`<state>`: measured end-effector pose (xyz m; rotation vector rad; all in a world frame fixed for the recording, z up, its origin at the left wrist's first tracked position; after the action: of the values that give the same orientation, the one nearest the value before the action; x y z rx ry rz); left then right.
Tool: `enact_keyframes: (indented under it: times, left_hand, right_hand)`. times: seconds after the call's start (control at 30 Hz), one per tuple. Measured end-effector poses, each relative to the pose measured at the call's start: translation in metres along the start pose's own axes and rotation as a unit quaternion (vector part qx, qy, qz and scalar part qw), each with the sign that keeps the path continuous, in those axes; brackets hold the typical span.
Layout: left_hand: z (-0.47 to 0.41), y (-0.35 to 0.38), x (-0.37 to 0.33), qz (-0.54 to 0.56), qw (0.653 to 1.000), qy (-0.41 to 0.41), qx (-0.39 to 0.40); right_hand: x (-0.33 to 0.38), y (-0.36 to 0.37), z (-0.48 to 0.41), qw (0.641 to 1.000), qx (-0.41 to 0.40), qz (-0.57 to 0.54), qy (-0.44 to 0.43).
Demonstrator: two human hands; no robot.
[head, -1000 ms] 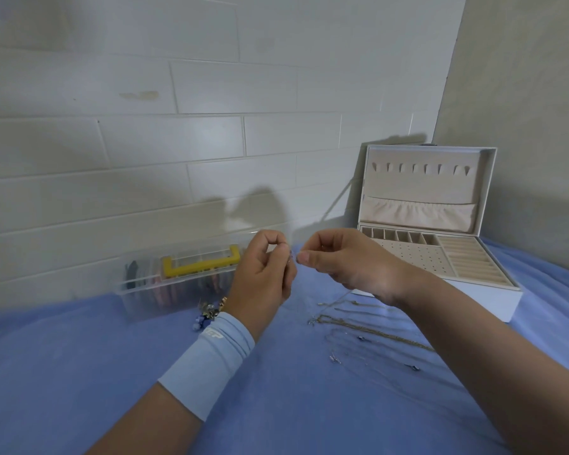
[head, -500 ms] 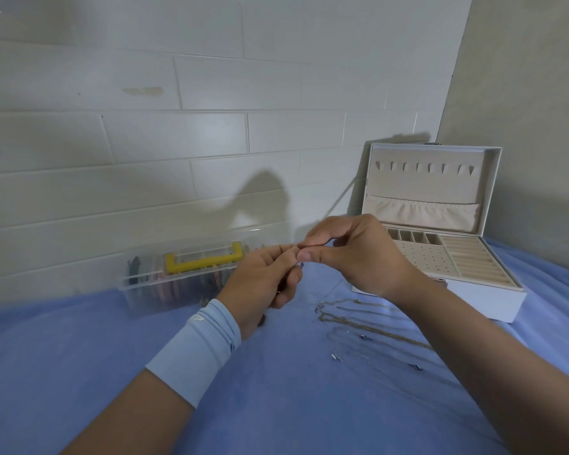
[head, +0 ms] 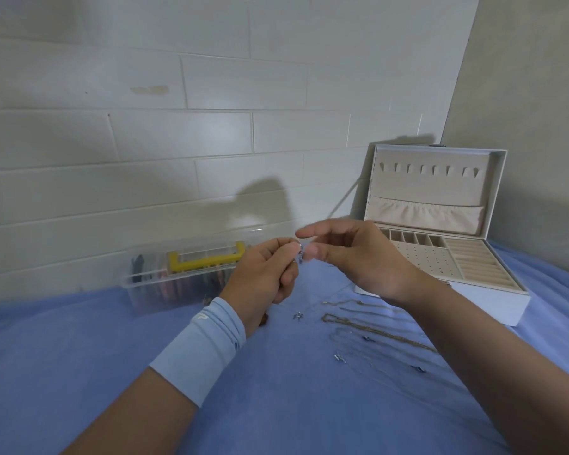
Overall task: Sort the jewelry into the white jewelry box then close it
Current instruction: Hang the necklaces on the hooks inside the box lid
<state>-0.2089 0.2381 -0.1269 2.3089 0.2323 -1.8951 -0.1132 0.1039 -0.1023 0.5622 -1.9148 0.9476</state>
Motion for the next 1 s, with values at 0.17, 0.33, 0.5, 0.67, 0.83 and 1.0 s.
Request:
enact_keyframes:
  times: [0.17,0.33,0.5,0.67,0.83,1.0]
  left_hand:
    - [0.003,0.000,-0.004,-0.023,0.997,-0.042,0.064]
    - [0.004,-0.005,-0.003,-0.027,0.996,-0.071,0.055]
    - [0.000,-0.012,0.003,0.001,0.995,-0.090,0.030]
    - [-0.003,-0.015,0.005,-0.007,0.996,-0.061,0.062]
    - [-0.005,-0.021,0.003,-0.138,0.990,0.018,0.030]
    - [-0.004,-0.021,0.001,-0.201,0.977,0.065,0.038]
  right_hand:
    - [0.000,-0.001,0.001,0.997,-0.008,0.008,-0.071]
    - [0.003,-0.003,0.004,0.989,-0.018,0.089,-0.114]
    - [0.008,0.002,0.007,0.988,-0.009,0.140,-0.061]
    - [0.004,-0.003,0.005,0.991,0.022,0.131,0.020]
    - [0.003,-0.004,0.005,0.984,0.071,0.151,0.057]
    - [-0.001,0.002,0.007,0.982,0.114,0.128,0.082]
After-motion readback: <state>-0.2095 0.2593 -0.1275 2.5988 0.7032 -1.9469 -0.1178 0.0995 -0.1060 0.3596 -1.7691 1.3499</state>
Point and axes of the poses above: each hand's wrist, its own z-axis away from the middle knuckle, its own y-axis out of the palm, x = y × z, the point moved 2 cm from there along -z, towards the middle knuckle, and after that the axes turned 8 degrees about x, right-handed, at the moved point
